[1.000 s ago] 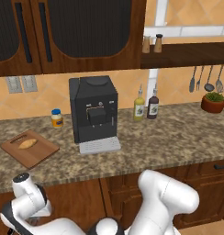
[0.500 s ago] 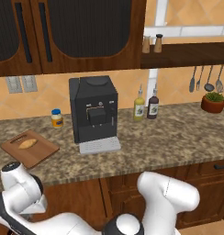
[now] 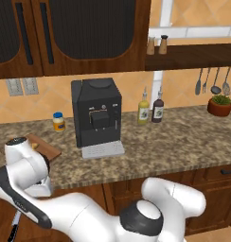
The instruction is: Place the appropriate cutting tool for cutting the potato skin on the cutting board.
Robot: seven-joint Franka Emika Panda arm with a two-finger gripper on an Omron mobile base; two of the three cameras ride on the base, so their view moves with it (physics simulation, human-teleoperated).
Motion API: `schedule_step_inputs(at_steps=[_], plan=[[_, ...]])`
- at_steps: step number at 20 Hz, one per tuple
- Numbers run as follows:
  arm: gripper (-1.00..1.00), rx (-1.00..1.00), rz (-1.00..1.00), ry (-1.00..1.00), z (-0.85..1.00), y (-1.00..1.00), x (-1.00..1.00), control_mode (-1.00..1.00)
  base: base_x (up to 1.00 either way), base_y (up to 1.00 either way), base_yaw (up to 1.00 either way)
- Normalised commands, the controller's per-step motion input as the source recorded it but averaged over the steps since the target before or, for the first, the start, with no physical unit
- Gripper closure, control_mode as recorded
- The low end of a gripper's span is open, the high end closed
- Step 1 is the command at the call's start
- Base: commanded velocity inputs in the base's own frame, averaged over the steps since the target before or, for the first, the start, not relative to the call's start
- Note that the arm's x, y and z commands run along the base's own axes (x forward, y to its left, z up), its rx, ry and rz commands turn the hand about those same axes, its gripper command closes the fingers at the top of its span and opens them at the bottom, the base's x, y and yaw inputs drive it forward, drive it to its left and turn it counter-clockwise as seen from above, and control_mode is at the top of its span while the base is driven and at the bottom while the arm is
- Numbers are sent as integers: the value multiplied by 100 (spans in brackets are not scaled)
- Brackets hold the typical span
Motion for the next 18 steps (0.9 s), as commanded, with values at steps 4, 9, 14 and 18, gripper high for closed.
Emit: schedule_step_inputs(at_steps=[4, 9, 14, 18], plan=[[100, -1, 0, 0, 33, -22, 95, -100, 0, 0, 0], [100, -5, 0, 0, 0, -3, 100, -100, 0, 0, 0], [100, -2, 0, 0, -6, 0, 98, -100, 0, 0, 0], [100, 0, 0, 0, -19, 10, 66, -100, 0, 0, 0]])
